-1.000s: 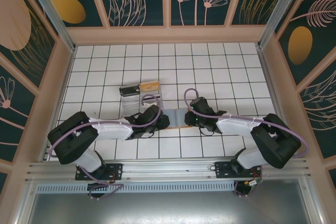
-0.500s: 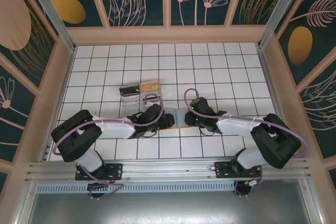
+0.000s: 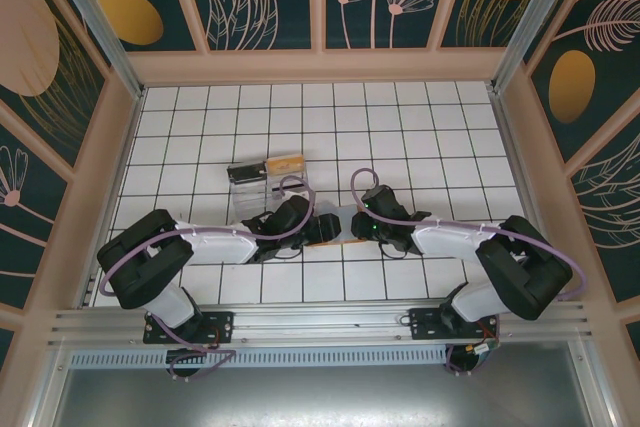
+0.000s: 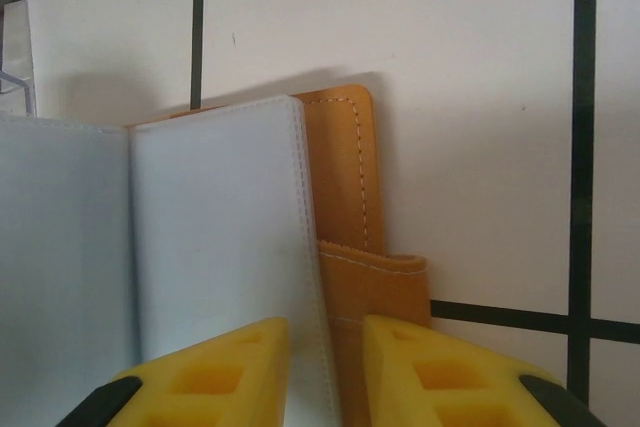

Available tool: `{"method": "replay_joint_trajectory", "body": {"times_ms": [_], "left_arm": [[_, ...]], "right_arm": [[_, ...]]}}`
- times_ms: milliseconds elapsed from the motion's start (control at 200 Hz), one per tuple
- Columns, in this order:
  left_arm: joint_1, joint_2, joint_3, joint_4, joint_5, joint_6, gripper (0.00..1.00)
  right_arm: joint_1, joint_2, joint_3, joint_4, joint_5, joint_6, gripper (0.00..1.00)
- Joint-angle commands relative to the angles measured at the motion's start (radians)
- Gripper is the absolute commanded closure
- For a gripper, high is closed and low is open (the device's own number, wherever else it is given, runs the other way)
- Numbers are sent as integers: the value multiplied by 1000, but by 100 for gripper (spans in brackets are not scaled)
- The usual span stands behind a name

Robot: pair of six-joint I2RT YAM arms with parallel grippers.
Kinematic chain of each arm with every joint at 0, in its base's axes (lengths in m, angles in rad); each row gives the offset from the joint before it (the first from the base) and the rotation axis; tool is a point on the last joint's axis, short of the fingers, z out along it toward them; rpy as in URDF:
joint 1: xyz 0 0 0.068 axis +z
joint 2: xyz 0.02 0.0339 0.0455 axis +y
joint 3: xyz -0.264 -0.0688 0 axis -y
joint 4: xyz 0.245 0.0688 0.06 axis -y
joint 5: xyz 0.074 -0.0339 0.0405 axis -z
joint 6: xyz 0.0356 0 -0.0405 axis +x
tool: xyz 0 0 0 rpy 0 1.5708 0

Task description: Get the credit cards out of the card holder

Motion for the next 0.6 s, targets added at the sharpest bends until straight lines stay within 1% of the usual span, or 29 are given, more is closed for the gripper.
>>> {"method": "replay_joint_trajectory", "body": {"times_ms": [0, 310, 395, 596], "left_arm": [[-11, -16, 7, 51, 28, 19, 31], [-12, -27, 6, 8, -4, 18, 30], [-12, -39, 2, -1, -14, 22, 28], [-12, -44, 4, 3, -14, 25, 27]], "right_arm": [[6, 23, -27, -11, 9, 15, 71], [6, 4, -25, -31, 14, 15, 71], [6, -3, -21, -40, 22, 13, 71], [6, -66, -13, -84, 59, 8, 70]]}}
